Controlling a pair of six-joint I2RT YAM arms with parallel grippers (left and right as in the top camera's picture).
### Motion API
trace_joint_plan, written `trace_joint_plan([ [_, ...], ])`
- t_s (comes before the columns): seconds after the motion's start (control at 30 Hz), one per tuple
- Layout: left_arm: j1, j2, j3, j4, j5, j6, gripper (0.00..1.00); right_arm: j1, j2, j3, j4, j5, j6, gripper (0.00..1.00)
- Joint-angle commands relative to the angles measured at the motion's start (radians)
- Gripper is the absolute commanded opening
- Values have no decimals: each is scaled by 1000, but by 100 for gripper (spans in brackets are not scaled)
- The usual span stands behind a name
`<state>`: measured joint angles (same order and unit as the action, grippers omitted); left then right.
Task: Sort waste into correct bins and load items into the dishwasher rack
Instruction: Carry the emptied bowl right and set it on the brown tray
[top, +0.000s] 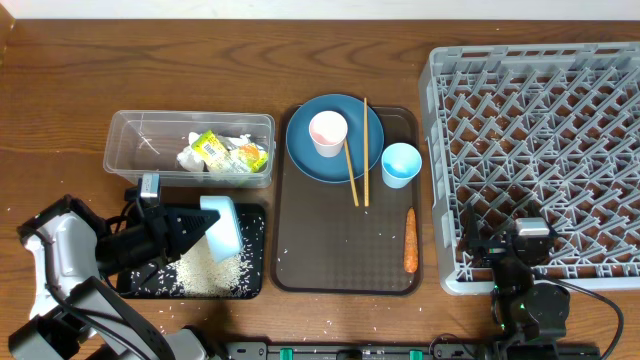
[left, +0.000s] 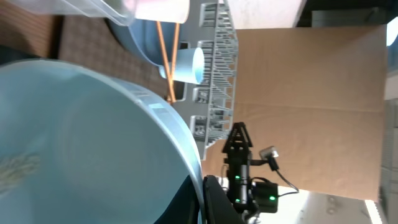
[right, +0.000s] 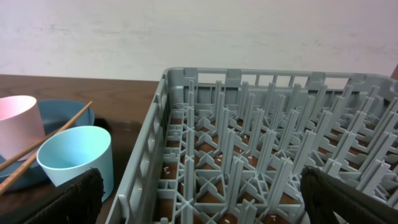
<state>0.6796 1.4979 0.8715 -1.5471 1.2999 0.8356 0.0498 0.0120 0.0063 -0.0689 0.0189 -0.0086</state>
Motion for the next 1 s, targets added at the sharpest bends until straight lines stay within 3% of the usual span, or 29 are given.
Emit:
trace_joint_plan([
  [0.0, 4, 5, -2, -31, 42, 114, 6, -10, -5, -1, -4, 0, -4, 99],
  [0.1, 4, 4, -2, -52, 38, 177, 6, -10, -5, -1, -4, 0, -4, 99],
  [0.2, 4, 11, -2, -27, 51, 80, 6, -10, -5, -1, -4, 0, -4, 99],
  [0.27, 3, 9, -2, -96, 64, 144, 6, -10, -5, -1, -4, 0, -4, 99],
  [0.33, 8, 8, -2, -64, 74, 204, 6, -10, -5, -1, -4, 0, -4, 99],
  [0.43, 14, 19, -2, -33, 61, 56, 6, -10, -5, -1, -4, 0, -4, 99],
  [0.53, 13, 16, -2, -32, 81, 136, 6, -10, -5, -1, -4, 0, -4, 99],
  [0.63, 16, 25, -2, -31, 56, 13, 6, -10, -5, -1, -4, 0, -4, 99],
  [0.73, 16, 23, -2, -34, 88, 130, 6, -10, -5, -1, -4, 0, -4, 99],
  [0.83, 15, 32, -2, -72, 80, 21, 6, -10, -5, -1, -4, 0, -4, 99],
  [0.9, 14, 26, -2, -85, 105, 102, 6, -10, -5, -1, -4, 0, -4, 99],
  [0.97, 15, 28, -2, -26, 102, 95, 6, -10, -5, -1, -4, 0, -4, 99],
])
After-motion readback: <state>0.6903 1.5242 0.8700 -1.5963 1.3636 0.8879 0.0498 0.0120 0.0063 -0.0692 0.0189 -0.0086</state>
